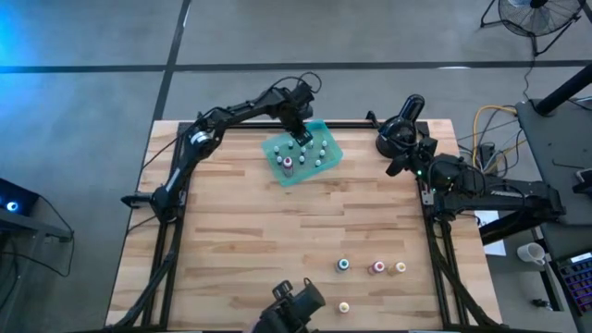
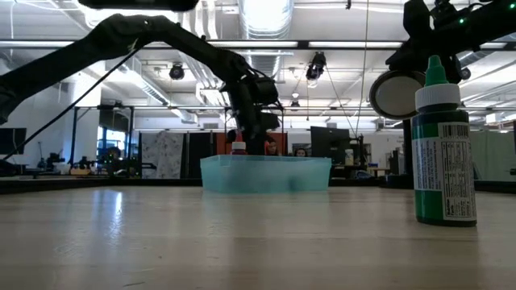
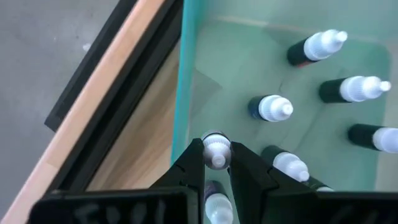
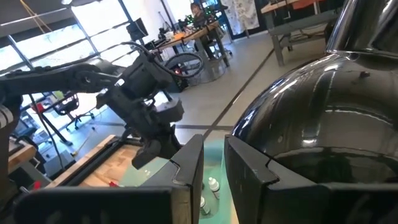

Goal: Pick & Place food coloring
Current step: Put the red big food coloring into the green bin, then put the black small food coloring into the green bin

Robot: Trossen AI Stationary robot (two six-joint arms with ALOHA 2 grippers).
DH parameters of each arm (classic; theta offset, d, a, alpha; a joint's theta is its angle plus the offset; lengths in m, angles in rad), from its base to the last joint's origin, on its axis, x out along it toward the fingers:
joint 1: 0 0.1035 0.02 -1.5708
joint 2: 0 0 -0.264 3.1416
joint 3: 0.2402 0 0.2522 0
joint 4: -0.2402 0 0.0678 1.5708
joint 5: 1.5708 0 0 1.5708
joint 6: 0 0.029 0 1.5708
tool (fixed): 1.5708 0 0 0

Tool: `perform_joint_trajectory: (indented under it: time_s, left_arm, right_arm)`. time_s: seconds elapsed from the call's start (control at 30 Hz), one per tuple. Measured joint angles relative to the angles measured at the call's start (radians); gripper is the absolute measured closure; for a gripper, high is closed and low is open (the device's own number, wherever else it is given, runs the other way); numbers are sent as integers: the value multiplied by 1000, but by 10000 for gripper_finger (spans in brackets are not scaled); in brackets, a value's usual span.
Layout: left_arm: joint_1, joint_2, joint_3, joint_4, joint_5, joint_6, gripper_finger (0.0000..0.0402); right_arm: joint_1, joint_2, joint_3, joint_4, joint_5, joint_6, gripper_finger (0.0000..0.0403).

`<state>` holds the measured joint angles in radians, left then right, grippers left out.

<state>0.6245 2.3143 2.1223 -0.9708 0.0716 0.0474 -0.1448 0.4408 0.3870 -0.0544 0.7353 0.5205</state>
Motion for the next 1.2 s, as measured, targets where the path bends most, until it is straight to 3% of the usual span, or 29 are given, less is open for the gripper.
perform_joint_trajectory:
  time_s: [0.67,1.0,1.2]
  left_arm:
    - [-23,51,0,1,-37,11,370]
    - [-39,41,-2,-9,-33,-5,287]
    - [-39,17,-2,-41,-82,-8,263]
  right_arm:
    - [1,0,-7,-2,-2,1,344]
    - [0,0,-8,-2,-2,0,344]
    - [0,0,-8,-5,-2,-5,344]
